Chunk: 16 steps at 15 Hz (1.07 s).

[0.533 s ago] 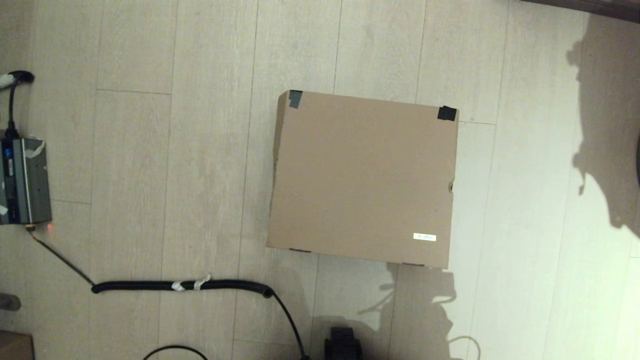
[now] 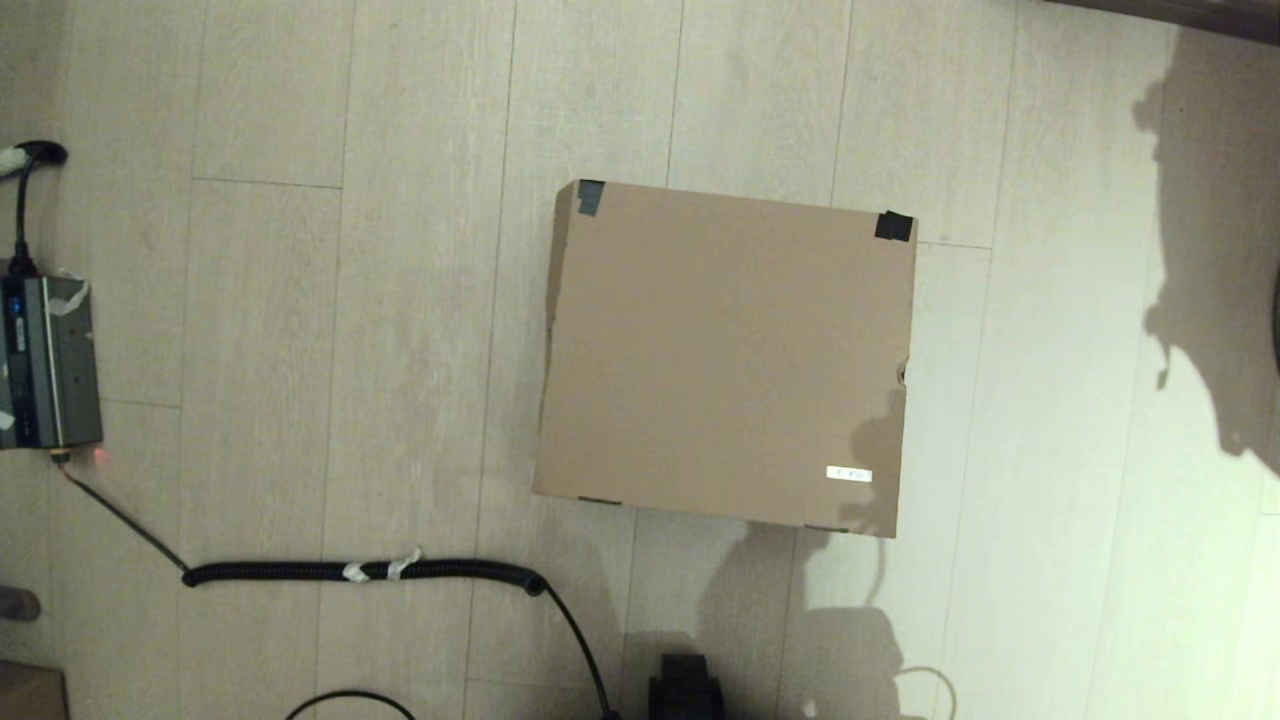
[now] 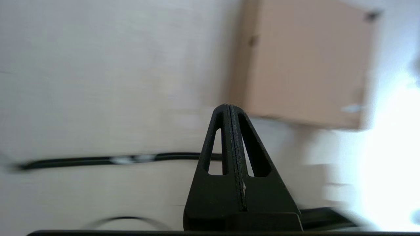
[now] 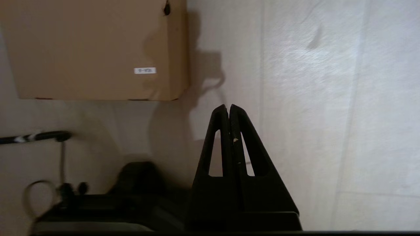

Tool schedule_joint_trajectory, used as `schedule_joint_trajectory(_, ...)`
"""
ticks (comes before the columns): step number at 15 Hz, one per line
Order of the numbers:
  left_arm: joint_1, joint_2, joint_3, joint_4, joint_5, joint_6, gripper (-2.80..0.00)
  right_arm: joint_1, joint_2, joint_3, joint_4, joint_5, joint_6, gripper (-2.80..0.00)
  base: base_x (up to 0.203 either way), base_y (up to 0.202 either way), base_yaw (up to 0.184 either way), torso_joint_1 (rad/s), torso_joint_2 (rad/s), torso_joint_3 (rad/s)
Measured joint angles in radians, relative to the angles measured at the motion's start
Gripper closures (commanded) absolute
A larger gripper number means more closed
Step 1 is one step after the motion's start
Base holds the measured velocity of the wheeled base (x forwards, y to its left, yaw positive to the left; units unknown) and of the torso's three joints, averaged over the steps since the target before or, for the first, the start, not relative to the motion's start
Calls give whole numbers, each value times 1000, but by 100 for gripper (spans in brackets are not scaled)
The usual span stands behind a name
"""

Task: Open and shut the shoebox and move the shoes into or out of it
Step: Open the shoe box

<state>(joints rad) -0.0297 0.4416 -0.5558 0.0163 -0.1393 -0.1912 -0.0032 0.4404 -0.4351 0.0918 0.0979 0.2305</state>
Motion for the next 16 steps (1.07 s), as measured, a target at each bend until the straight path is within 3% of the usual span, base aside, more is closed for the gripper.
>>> schedule_joint_trajectory(2, -12, 220, -96, -43, -98, -116, 0, 0, 240, -71, -76, 59, 75, 0, 0, 0, 0, 0, 0, 0)
schedule_joint_trajectory(5, -18, 558, -176, -141, -306, -297, 0, 0, 633, -140, -278, 124, 177, 0, 0, 0, 0, 0, 0, 0)
schedule_joint_trajectory(7, -19, 769, -201, -242, -430, -373, 0, -1, 865, -173, -449, 194, 226, 0, 0, 0, 0, 0, 0, 0)
schedule_joint_trajectory(12, -18, 1235, -267, -638, -579, -435, 0, -33, 1281, -207, -893, 491, 263, 0, 0, 0, 0, 0, 0, 0)
schedule_joint_trajectory(14, -18, 1345, -305, -735, -642, -442, 0, -53, 1380, -197, -1044, 607, 264, 0, 0, 0, 0, 0, 0, 0)
schedule_joint_trajectory(16, -17, 1434, -328, -815, -672, -443, 0, -66, 1457, -193, -1153, 627, 265, 0, 0, 0, 0, 0, 0, 0)
